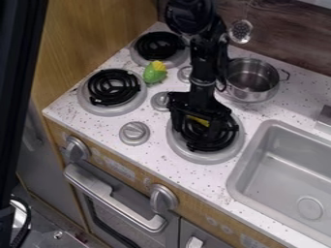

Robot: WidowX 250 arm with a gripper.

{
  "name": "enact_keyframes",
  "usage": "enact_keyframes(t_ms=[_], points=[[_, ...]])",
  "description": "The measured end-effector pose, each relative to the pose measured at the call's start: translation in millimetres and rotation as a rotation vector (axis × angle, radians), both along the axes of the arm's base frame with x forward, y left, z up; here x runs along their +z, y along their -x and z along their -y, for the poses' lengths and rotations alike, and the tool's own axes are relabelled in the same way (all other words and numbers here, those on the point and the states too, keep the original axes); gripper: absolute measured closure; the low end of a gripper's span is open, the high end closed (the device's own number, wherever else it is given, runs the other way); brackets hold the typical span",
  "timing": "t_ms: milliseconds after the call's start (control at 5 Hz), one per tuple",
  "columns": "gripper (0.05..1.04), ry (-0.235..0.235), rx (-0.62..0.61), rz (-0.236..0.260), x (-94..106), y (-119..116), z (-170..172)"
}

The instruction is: Move the yellow object to the upper left stove

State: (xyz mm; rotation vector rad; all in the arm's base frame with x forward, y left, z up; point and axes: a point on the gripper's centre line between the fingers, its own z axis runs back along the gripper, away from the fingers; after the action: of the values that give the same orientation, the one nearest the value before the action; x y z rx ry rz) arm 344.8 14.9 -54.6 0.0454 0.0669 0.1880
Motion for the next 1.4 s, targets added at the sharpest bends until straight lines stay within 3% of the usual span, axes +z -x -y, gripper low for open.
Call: enact_keyframes(t_ms=[200, 400, 600, 800, 1000, 1200, 1400], points=[[0.084, -0.040, -0.003, 0.014, 0.2, -2.2, -5.2], [0.084, -0.040, 0.072, -0.015, 11.5, 2.9, 1.2], [0.084, -0.017, 0.317, -0.010, 32.2, -2.6, 14.1], [0.084, 0.053, 0.538, -0.073, 33.7, 4.2, 25.8], [0.084, 0.105, 0.776, -0.079, 35.0, 0.4, 26.7], [0.084, 0.066, 0.973, -0.019, 36.4, -11.5, 11.2], [0.084, 0.023, 1.012, 0.075, 31.8, -21.8, -1.6]])
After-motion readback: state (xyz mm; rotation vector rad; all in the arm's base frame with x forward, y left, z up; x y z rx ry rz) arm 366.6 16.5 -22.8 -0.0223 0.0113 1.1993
